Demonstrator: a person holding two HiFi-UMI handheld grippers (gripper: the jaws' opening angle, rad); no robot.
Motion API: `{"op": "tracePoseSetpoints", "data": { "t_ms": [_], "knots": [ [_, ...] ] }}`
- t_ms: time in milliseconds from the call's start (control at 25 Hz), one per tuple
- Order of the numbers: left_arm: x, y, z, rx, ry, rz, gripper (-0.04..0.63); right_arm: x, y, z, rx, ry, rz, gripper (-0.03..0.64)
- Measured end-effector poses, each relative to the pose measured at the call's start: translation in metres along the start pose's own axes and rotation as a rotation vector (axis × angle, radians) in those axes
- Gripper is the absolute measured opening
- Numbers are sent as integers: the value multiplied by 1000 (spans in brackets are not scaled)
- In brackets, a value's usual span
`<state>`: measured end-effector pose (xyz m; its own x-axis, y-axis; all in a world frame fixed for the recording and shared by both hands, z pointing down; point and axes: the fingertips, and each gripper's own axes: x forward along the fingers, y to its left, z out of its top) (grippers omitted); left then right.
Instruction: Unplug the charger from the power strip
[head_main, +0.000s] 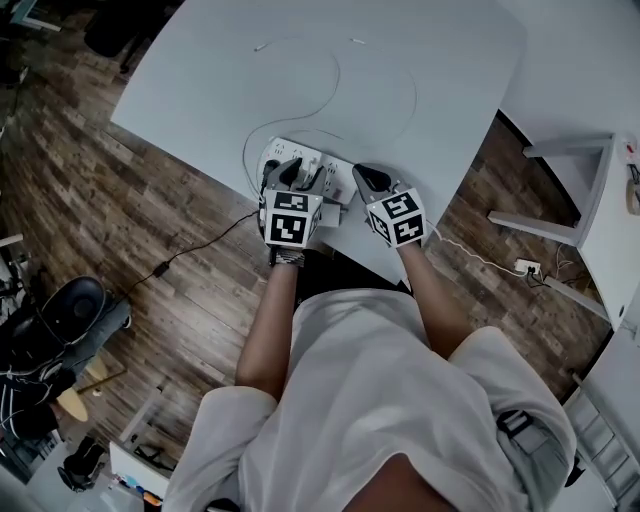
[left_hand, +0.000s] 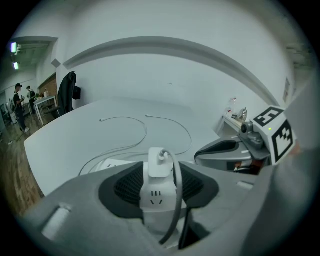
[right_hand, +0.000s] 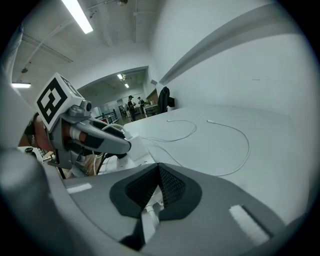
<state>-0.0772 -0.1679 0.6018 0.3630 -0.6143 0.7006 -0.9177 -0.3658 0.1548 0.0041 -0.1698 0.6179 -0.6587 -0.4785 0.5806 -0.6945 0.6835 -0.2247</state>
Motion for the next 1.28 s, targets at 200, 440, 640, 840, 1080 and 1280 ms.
{"op": "tracePoseSetpoints", "data": {
  "t_ms": [200, 440, 640, 840, 1080, 1280],
  "knots": [
    [15, 4, -4, 20, 47, 22, 186, 11, -5, -13, -16, 33, -3, 1],
    [26, 9, 3, 71, 56, 37, 178, 18, -5, -13, -35, 47, 5, 2],
    [27, 1, 1, 96, 49, 41, 144, 11, -6, -17, -16, 17, 1, 2],
    [25, 4, 0, 57, 61, 34, 141, 12, -6, -15, -5, 10, 11, 0],
    [25, 3, -2, -12, 70, 4, 141, 12, -6, -17, 10, 1, 21, 0],
    [24, 1, -1, -39, 71, -14, 141, 9, -7, -17, 15, -4, 26, 0]
  ]
}}
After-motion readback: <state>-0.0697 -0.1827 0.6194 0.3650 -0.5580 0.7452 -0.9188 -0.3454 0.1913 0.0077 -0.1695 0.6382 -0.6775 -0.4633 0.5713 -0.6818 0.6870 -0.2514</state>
